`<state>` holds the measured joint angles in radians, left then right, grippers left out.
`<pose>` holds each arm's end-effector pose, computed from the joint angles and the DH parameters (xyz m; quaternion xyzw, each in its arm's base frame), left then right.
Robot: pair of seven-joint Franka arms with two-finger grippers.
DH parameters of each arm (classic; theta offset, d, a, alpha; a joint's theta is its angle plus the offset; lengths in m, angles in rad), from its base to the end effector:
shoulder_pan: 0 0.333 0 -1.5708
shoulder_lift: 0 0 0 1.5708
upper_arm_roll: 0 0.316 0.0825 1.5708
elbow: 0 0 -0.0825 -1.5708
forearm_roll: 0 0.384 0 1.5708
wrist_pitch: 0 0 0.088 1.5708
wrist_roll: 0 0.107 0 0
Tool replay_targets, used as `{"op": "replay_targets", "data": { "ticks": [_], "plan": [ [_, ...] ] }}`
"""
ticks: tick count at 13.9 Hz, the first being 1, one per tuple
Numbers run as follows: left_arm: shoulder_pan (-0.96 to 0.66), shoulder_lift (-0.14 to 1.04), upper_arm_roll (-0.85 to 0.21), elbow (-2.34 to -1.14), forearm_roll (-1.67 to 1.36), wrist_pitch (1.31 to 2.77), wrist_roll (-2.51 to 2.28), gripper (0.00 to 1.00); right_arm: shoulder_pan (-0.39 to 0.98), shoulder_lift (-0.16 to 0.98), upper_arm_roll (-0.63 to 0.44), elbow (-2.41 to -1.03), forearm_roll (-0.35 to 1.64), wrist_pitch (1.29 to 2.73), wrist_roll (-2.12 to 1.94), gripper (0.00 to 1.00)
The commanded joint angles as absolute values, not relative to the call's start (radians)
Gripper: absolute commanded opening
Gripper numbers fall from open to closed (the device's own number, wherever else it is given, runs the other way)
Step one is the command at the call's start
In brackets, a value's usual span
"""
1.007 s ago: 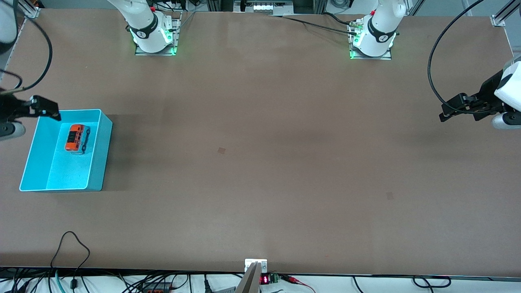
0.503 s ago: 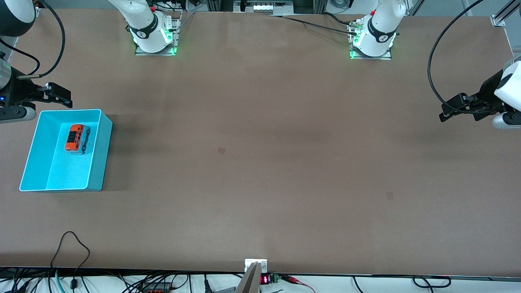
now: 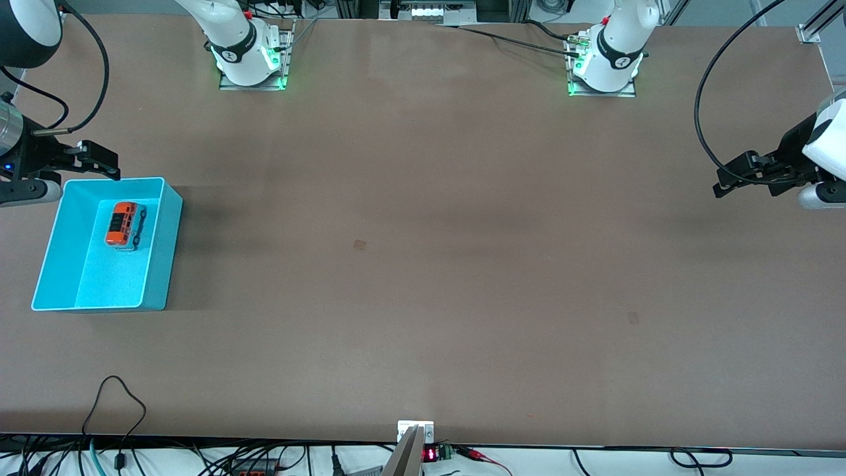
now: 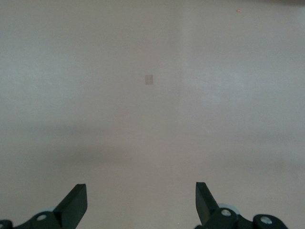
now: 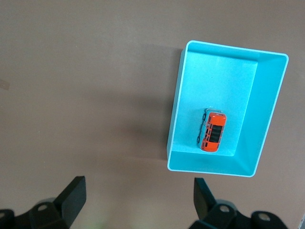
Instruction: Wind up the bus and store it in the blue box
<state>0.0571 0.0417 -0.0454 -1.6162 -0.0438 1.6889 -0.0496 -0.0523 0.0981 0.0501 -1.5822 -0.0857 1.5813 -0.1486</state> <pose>0.5766 0.0031 0.5900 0.9991 0.0329 0.0151 0.0230 0.5808 -0.0116 0.5647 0.9951 0.0755 -0.0523 0.0365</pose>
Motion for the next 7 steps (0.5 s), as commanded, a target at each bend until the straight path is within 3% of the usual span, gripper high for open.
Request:
{"op": "replay_targets", "data": {
  "ticks": [1, 7],
  "plan": [
    [0.064, 0.025, -0.057, -1.618, -0.034, 1.678, -0.041, 1.0, -0.066, 0.098, 0.071, -1.577, -0.097, 1.585, -0.13, 1.0],
    [0.063, 0.014, -0.058, -1.632, -0.029, 1.683, -0.04, 1.0, -0.069, 0.1, 0.071, -1.577, -0.029, 1.586, -0.111, 1.0]
  ]
}}
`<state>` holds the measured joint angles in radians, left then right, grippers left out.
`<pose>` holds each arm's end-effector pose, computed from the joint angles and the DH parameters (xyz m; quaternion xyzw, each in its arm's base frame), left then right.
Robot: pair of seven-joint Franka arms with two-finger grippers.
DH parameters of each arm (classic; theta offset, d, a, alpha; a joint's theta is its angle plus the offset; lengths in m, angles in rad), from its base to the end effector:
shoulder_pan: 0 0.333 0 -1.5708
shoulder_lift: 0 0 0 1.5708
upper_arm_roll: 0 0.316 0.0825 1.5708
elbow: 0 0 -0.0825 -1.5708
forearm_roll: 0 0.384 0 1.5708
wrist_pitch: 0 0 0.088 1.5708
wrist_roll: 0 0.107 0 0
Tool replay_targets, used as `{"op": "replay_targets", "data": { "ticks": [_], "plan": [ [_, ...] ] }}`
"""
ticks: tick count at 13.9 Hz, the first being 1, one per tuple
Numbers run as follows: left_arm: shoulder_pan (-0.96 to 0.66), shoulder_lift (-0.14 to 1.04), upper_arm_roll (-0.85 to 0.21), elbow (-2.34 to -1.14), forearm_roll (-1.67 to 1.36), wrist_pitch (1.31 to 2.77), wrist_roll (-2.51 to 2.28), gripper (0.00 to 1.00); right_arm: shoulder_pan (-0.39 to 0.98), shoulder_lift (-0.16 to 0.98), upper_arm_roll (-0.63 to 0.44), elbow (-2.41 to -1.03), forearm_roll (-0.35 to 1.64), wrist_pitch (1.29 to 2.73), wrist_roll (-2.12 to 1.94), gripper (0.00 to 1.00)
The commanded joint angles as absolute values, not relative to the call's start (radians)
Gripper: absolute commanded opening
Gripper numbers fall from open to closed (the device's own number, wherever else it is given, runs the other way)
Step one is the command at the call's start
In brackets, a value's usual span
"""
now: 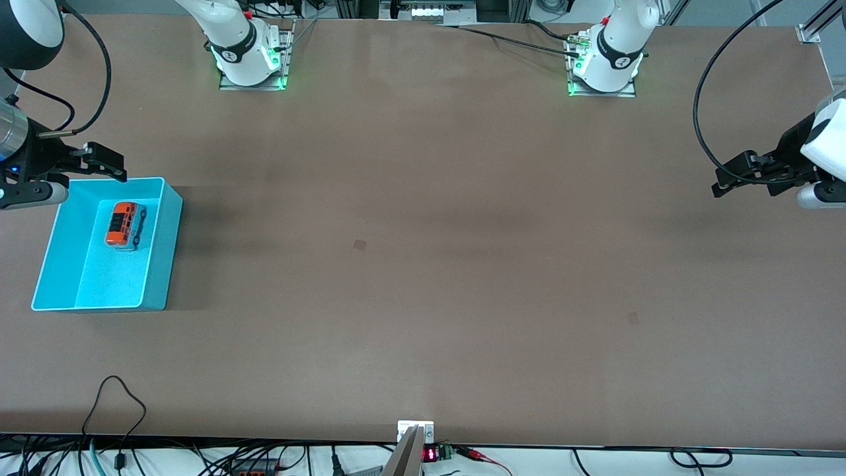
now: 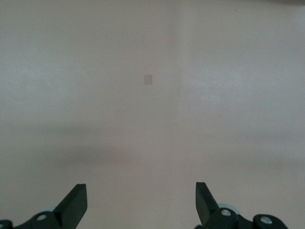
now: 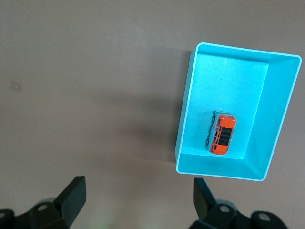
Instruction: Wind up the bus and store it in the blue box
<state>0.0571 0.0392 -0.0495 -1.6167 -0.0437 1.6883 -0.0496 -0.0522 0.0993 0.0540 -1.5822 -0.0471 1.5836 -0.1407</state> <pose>0.5759 0.0007 0.5911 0.9991 0.0308 0.0157 0.0230 0.5813 -0.0053 0.5639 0.9960 0.0725 -0.0502 0.0174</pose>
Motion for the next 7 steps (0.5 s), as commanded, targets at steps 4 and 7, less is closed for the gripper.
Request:
{"op": "replay_targets", "data": {
  "ticks": [4, 7],
  "plan": [
    [0.066, 0.014, -0.061, -1.632, -0.029, 1.698, -0.04, 1.0, -0.066, 0.104, 0.072, -1.577, -0.02, 1.592, -0.049, 1.0],
    [0.064, 0.014, -0.061, -1.632, -0.029, 1.706, -0.038, 1.0, -0.066, 0.106, 0.072, -1.577, -0.02, 1.594, -0.061, 1.0]
  ]
}}
